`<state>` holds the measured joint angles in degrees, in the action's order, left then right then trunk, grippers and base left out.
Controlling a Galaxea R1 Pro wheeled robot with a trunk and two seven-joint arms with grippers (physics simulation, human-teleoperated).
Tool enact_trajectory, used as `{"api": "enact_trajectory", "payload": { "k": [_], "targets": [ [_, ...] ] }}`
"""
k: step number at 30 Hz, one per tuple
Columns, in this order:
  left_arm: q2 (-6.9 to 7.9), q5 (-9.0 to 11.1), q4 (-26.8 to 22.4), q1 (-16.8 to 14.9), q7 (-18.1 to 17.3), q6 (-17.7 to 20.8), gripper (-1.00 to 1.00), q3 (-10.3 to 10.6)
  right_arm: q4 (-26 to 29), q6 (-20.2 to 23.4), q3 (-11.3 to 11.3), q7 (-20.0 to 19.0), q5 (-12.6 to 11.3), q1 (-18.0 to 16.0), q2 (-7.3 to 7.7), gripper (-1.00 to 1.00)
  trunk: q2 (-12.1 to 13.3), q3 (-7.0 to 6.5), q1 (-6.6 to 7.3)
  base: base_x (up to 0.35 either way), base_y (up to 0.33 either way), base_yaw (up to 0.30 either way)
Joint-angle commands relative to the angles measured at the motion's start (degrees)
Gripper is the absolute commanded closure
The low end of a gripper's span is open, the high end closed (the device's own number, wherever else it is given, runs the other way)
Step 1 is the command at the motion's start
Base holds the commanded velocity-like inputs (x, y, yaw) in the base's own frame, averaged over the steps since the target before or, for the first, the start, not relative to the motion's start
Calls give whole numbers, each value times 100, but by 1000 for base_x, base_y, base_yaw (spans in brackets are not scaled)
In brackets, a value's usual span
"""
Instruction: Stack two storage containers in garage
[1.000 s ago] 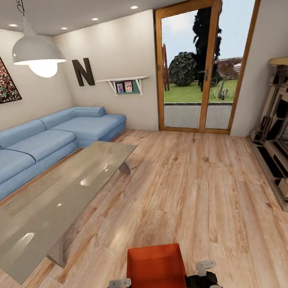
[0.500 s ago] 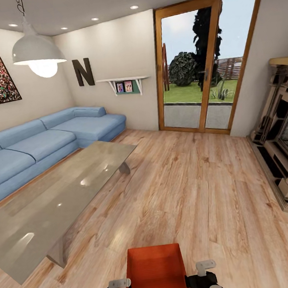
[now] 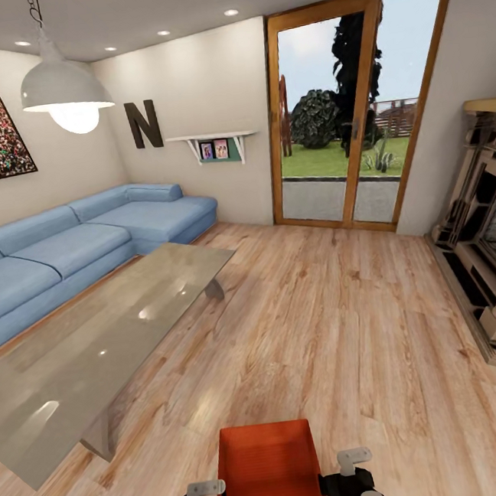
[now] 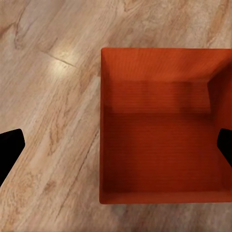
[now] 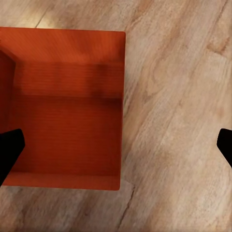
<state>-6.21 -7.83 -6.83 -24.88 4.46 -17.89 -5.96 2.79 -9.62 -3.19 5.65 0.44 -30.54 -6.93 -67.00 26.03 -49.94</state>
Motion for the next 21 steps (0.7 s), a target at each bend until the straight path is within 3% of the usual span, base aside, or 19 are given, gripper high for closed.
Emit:
{"api": "enact_trajectory", "payload": {
  "k": [1, 21],
  "targets": [
    [-3, -61, 6, -3, 20, -21, -100, -45, -7, -13, -32, 30, 4, -4, -1, -100, -44, 24, -22, 0, 0, 0],
    [-3, -61, 6, -1, 20, -21, -100, -45, -3, -13, -32, 30, 8, -4, -1, -100, -766, 347, -417, 0, 0, 0]
  ]
}}
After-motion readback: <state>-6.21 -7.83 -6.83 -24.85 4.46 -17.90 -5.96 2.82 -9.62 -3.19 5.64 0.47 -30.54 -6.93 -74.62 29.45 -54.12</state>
